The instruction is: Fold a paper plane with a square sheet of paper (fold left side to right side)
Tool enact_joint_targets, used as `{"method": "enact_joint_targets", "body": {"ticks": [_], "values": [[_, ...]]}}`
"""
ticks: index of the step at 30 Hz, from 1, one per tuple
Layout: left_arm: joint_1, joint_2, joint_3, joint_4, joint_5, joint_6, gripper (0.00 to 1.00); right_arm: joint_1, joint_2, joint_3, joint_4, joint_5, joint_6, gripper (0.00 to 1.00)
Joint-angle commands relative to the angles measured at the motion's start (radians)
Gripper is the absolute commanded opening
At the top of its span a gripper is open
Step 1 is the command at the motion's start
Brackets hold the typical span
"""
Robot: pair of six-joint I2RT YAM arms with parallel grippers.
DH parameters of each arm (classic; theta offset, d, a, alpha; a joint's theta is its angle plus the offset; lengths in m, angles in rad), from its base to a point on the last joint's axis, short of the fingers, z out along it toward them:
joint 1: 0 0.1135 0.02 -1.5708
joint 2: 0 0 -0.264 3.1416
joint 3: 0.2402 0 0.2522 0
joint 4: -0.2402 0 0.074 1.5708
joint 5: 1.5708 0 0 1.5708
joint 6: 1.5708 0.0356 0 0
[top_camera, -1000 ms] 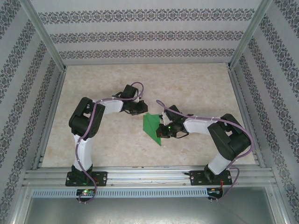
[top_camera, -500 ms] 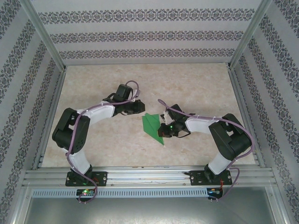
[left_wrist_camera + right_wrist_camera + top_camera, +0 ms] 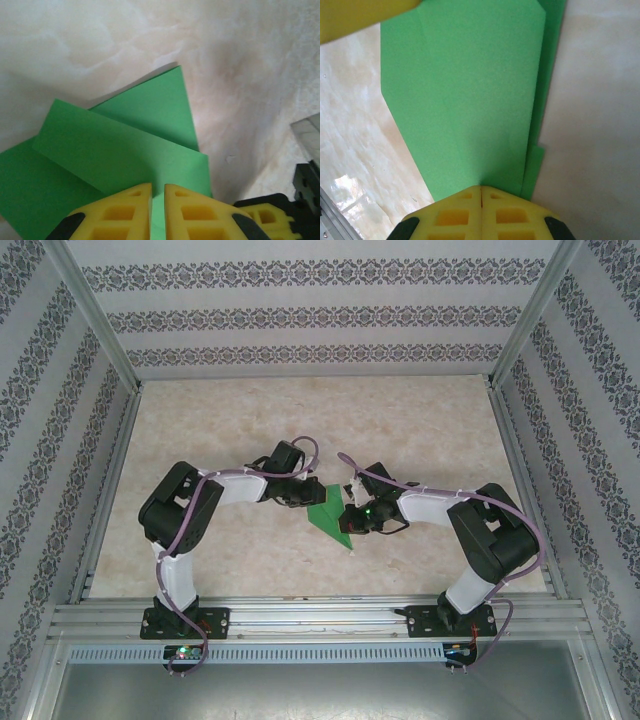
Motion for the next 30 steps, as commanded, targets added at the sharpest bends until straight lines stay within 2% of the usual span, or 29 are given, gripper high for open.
{"method": "enact_joint_targets", "body": {"ticks": [1, 9, 15, 24, 30], "values": [[-0.004, 0.022, 0.03, 0.005, -0.025, -0.001, 0.15, -0.017, 0.029, -0.026, -0.129, 0.074, -0.02, 0.0], [-0.004, 0.048, 0.013, -0.078, -0.077, 0.015, 0.15, -0.019, -0.019, 0.02, -0.109, -0.002, -0.012, 0.0], [-0.016, 0.064, -0.01, -0.081, -0.082, -0.003, 0.13, -0.02, -0.053, 0.064, -0.062, -0.098, 0.036, 0.0], [-0.019, 0.071, -0.016, -0.09, -0.089, 0.003, 0.13, -0.018, -0.012, 0.059, 0.095, -0.089, 0.118, 0.0], [-0.019, 0.071, -0.002, -0.121, -0.098, 0.019, 0.13, -0.001, 0.047, 0.103, 0.119, -0.047, 0.126, 0.0]]}}
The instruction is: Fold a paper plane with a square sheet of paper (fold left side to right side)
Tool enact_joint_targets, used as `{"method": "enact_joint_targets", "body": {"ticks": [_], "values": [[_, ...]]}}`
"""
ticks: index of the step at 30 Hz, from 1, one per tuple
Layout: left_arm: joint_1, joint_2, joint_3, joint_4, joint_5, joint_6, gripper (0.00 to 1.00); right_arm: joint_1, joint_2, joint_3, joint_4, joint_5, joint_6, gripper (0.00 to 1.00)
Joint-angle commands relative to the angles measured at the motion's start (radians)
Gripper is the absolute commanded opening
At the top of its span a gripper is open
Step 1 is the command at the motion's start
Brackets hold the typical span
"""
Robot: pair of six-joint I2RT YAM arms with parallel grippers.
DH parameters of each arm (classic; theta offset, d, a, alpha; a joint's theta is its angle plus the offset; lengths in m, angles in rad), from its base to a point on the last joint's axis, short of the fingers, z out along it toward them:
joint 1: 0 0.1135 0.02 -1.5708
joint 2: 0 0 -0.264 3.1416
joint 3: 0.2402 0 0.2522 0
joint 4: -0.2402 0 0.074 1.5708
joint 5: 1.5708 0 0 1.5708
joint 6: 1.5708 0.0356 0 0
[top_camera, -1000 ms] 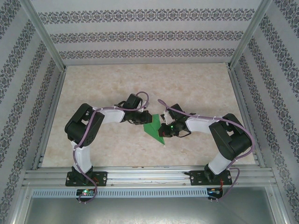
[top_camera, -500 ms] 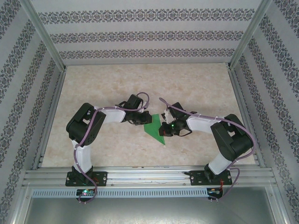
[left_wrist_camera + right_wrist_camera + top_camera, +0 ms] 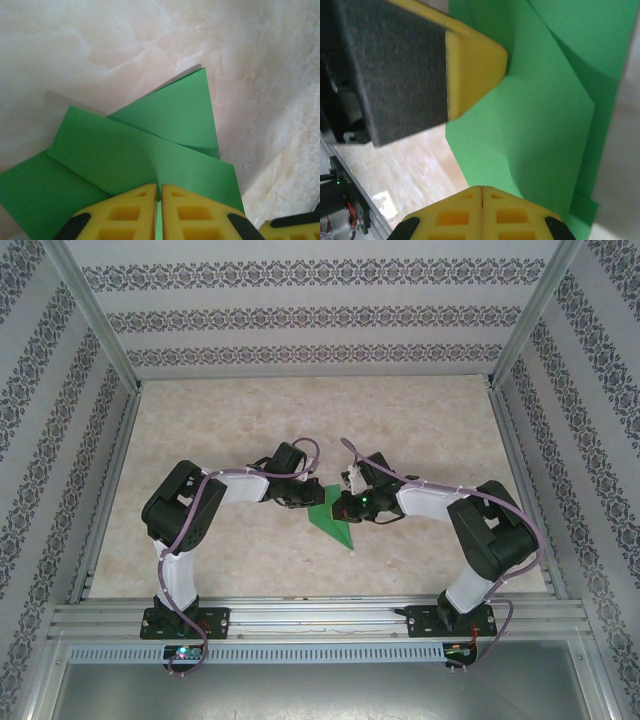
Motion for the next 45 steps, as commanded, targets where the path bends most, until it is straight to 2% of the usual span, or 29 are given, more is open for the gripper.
{"method": "enact_joint_targets", "body": {"ticks": [1, 24, 45], "values": [[-0.014, 0.05, -0.011, -0.109, -0.068, 0.018, 0.12, 0.011, 0.03, 0.036, 0.038, 0.034, 0.015, 0.0], [-0.014, 0.055, -0.014, -0.104, -0.069, 0.005, 0.11, 0.029, 0.138, 0.078, 0.037, 0.064, 0.009, 0.0], [-0.013, 0.077, 0.006, -0.176, -0.134, -0.002, 0.1, 0.05, 0.085, -0.008, -0.054, 0.055, -0.002, 0.0]]}}
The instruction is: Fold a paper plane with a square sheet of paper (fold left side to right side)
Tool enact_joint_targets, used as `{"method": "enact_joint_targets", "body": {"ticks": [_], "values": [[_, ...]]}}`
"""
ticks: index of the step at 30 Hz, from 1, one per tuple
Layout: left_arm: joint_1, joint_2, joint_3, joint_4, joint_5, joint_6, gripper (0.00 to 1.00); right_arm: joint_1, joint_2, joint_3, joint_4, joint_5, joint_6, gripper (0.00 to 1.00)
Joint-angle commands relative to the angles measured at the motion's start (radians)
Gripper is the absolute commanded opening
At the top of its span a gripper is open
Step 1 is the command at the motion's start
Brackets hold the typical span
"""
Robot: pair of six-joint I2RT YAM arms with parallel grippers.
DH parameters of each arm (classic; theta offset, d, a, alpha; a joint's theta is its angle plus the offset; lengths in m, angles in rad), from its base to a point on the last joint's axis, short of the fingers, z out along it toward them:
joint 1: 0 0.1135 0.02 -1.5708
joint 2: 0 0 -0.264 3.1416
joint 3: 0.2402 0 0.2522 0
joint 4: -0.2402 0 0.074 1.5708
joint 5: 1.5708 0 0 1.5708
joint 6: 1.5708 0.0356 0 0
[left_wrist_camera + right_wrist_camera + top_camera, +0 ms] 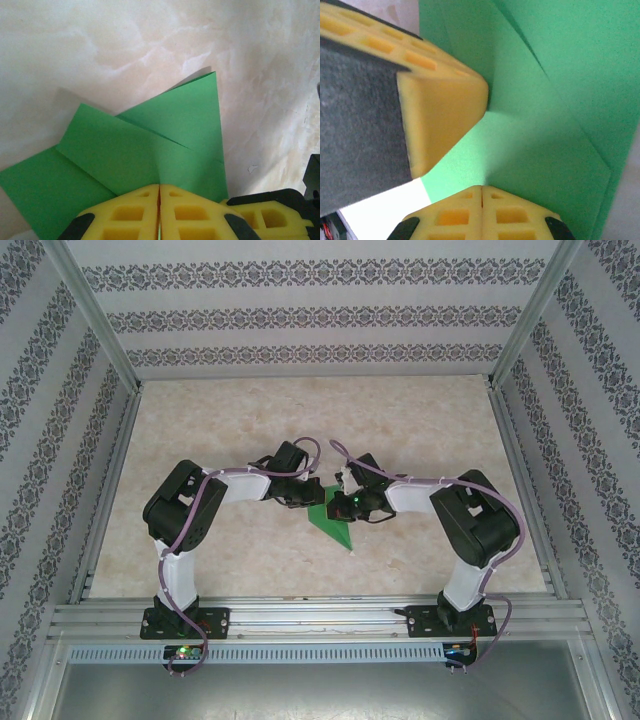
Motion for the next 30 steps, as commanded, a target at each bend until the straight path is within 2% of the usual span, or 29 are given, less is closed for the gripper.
{"method": "enact_joint_targets", "body": {"ticks": [1, 30], "values": [[-0.007, 0.069, -0.02, -0.128, -0.111, -0.003, 0.1, 0.017, -0.02, -0.048, -0.097, 0.001, -0.002, 0.0], [-0.001, 0.072, -0.016, -0.135, -0.116, -0.007, 0.1, 0.03, -0.13, -0.173, -0.172, -0.017, -0.013, 0.0]]}}
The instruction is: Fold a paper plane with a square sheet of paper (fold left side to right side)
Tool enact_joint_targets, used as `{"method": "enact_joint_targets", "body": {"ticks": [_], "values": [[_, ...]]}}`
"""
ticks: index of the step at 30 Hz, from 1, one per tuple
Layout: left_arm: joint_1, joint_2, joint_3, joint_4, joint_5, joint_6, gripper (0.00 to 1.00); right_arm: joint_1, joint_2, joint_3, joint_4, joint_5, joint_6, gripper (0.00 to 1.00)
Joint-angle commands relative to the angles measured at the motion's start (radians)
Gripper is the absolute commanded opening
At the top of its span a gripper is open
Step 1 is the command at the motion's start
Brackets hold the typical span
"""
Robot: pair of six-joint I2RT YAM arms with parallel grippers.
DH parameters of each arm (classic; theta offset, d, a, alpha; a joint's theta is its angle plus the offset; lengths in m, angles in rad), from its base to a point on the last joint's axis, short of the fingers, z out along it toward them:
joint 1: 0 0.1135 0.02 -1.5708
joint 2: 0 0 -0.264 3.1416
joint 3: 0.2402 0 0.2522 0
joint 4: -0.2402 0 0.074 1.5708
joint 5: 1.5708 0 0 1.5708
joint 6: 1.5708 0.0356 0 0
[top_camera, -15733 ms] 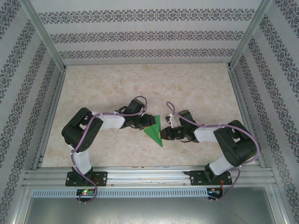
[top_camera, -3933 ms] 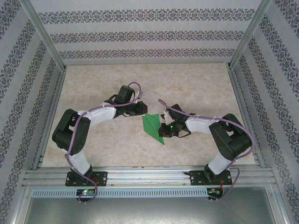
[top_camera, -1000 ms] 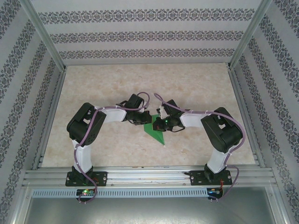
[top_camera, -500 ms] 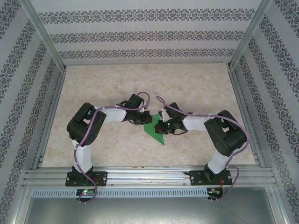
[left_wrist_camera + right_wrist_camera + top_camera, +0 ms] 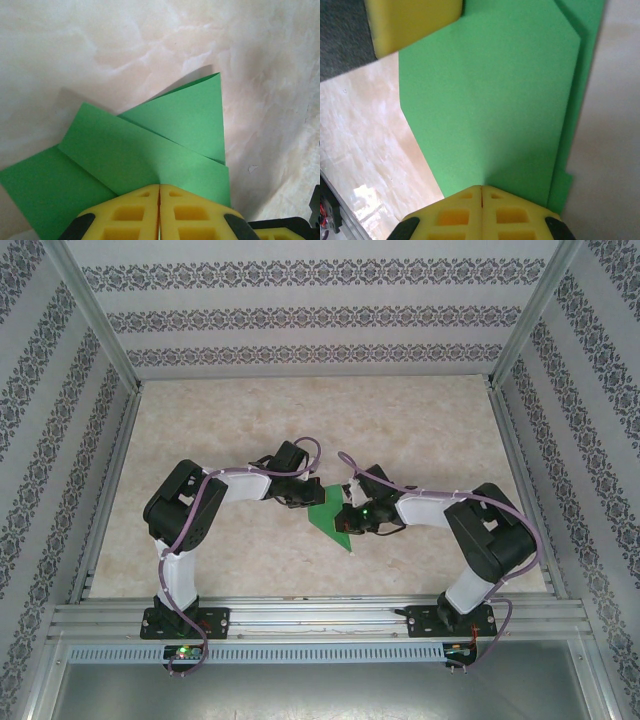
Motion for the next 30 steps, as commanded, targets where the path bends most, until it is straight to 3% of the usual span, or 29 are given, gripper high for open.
{"method": "enact_joint_targets", "body": {"ticks": [1, 30], "values": [[-0.001, 0.07, -0.023, -0.126, -0.116, -0.007, 0.1, 0.022, -0.011, -0.039, -0.158, -0.013, -0.012, 0.0], [0.0, 0.055, -0.008, -0.122, -0.103, -0.008, 0.1, 0.026, -0.11, -0.097, -0.29, -0.049, -0.065, 0.0]]}}
